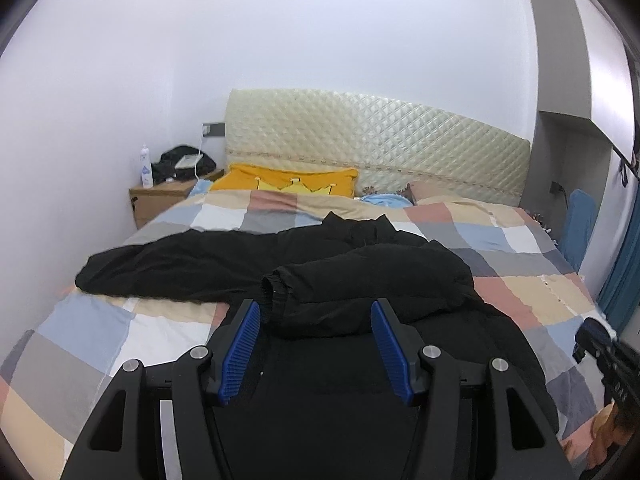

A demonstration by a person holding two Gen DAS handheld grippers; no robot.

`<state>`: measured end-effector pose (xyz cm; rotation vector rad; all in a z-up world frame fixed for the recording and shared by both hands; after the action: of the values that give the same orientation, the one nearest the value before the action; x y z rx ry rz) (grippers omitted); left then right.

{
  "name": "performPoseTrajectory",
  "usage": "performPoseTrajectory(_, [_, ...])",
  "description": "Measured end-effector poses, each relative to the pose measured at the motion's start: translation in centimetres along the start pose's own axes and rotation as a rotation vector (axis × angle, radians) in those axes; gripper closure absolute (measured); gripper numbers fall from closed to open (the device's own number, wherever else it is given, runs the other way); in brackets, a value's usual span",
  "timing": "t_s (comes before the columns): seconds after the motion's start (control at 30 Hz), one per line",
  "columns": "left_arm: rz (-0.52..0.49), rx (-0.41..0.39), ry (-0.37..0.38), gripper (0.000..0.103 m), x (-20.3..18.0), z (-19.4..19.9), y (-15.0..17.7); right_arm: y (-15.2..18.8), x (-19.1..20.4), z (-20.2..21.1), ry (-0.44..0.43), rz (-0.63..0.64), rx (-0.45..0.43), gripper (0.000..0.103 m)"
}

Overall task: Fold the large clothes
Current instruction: 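Release the cuff with the left tool and move it to the other sleeve, then grasp the other sleeve cuff with the left tool and lift it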

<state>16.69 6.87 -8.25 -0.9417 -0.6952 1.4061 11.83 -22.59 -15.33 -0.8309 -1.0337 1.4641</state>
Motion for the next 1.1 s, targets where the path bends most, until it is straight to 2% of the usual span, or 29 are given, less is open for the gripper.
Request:
performPoseTrajectory(0.07, [0.017, 0.013, -0.009, 0.041, 1.1, -0.8, -0.5, 0.3, -0.2, -0.5, 0.003, -0.004, 0.014, 0.091])
performPoseTrajectory(0.17, [-0.021, 0.018, -0.103, 0.040, 3.7, -2.2, -1.6, 0.6, -0.5, -1.1, -0.005, -0.029, 0.030, 0.091])
performPoseTrajectory(0.23, [-0.017, 0.031, -0.120, 0.038, 5.4, -3.2, -1.9, 0.7, -0.6, -1.5, -0.008, -0.048, 0.038, 0.091])
performPoseTrajectory(0.43, [0.088, 0.079, -0.172, 0.036, 13.2, -6.6, -1.7, 1.3, -0.3, -2.2, 0.000, -0.057, 0.051, 0.091])
performPoseTrajectory(0.57, [0.126, 0.101, -0.232, 0.027, 18.1, -8.3, -1.5, 1.5, 0.7, -2.7, 0.008, -0.026, 0.049, 0.091])
performPoseTrajectory(0.67, [0.190, 0.110, -0.276, 0.019, 22.3, -9.6, -1.5, 1.5, 1.0, -3.4, 0.004, -0.036, 0.037, 0.091])
performPoseTrajectory(0.8, [0.285, 0.126, -0.300, 0.019, 27.5, -11.7, -1.1, 2.4, 0.6, -5.6, 0.022, -0.080, 0.059, 0.091])
performPoseTrajectory(0.9, [0.369, 0.149, -0.274, 0.019, 31.0, -13.2, -0.2, 2.7, 0.6, -6.8, 0.042, -0.078, 0.079, 0.091])
performPoseTrajectory(0.97, [0.425, 0.169, -0.223, 0.019, 33.0, -14.4, 0.6, 2.8, 0.7, -7.3, 0.041, -0.091, 0.101, 0.091])
performPoseTrajectory(1.03, [0.522, 0.208, -0.127, 0.019, 35.2, -15.6, 1.8, 2.9, 0.8, -7.9, 0.058, -0.097, 0.119, 0.091])
performPoseTrajectory(1.1, [0.583, 0.223, -0.088, 0.019, 36.8, -16.5, 2.5, 3.0, 1.3, -8.4, 0.065, -0.093, 0.132, 0.091])
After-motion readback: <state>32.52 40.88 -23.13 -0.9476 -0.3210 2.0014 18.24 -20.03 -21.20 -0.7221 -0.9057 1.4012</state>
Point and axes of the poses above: each gripper's, at about its wrist camera, not at the fingertips, and z roughly against the way its jaws point, x to its left, y to its underside, the point moved 6 cm from there along -z, roughly the way its jaws point, and after that the axes turned 4 degrees about y, right-handed, at the moved point
